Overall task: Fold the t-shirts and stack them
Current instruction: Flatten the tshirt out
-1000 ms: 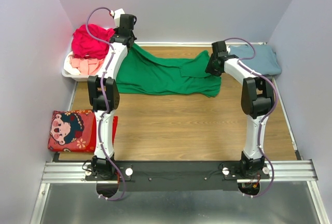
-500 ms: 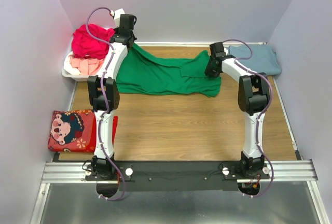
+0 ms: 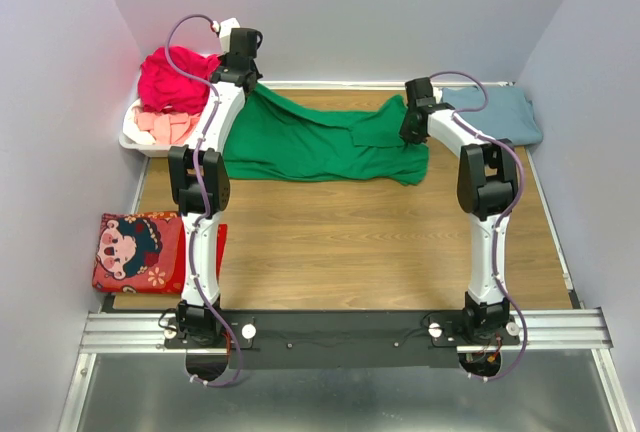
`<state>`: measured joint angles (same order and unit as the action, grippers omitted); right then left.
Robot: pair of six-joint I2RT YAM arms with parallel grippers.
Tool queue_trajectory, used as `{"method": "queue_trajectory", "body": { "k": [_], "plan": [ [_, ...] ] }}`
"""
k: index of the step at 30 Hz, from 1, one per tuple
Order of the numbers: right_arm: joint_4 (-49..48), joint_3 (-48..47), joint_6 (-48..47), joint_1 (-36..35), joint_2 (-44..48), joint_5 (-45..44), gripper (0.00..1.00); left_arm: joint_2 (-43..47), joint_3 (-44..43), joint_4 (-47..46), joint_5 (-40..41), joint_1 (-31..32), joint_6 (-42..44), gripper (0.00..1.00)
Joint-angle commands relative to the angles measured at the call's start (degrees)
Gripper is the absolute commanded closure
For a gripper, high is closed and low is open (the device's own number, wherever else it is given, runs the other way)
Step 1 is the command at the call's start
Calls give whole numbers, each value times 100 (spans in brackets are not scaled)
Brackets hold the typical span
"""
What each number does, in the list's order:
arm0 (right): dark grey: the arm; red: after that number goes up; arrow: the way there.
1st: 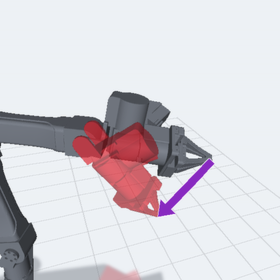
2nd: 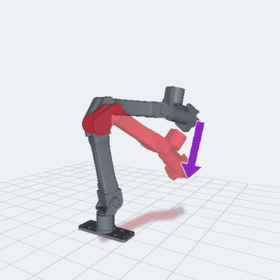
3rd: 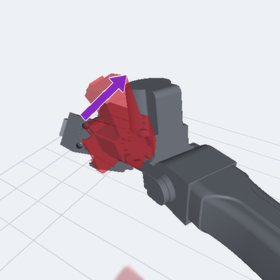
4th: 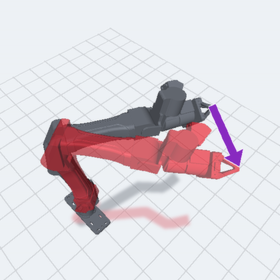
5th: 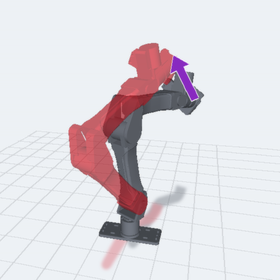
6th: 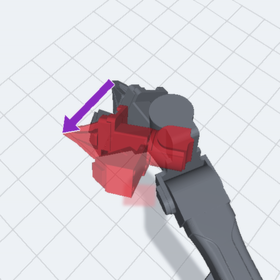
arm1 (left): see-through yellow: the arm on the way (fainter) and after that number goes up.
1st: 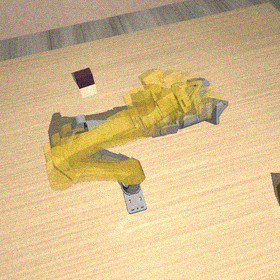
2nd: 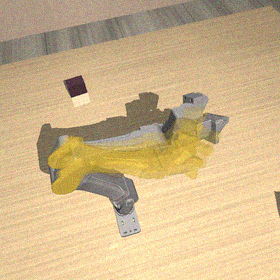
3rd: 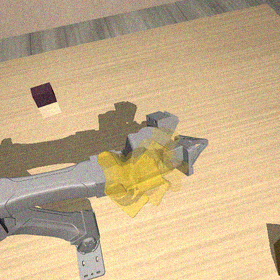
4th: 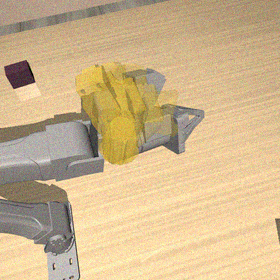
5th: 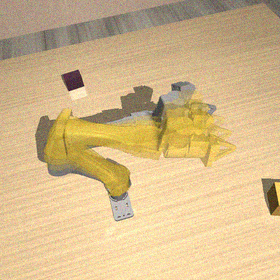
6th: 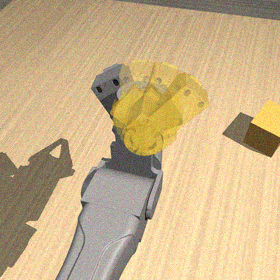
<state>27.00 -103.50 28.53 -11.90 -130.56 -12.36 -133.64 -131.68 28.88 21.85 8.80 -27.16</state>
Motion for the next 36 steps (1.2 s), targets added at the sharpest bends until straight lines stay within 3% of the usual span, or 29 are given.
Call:
{"method": "queue_trajectory", "body": {
  "k": [1, 6, 15, 22, 27, 29, 36],
  "plan": [
    [130, 41, -173, 30, 303, -293, 76, 32, -42, 12, 65, -54, 88, 100],
    [147, 23, -138, 30, 242, -205, 69, 23, -51, 21, 48, -54, 88, 100],
    [156, -30, -146, 30, 110, 14, 76, 40, 19, 38, 48, -54, 88, 100],
    [165, 102, -120, 30, 163, 14, 76, 93, 107, 30, 74, -54, 88, 100],
    [165, 146, -85, 39, 128, 172, 85, 119, 151, 38, 65, -54, 96, 100],
    [174, 138, -76, 30, 128, 234, 99, 137, 169, 38, 74, -54, 105, 100],
    [174, 67, -155, 30, 513, -81, 99, 216, 169, 47, 48, -54, 132, 100]
  ]
}}
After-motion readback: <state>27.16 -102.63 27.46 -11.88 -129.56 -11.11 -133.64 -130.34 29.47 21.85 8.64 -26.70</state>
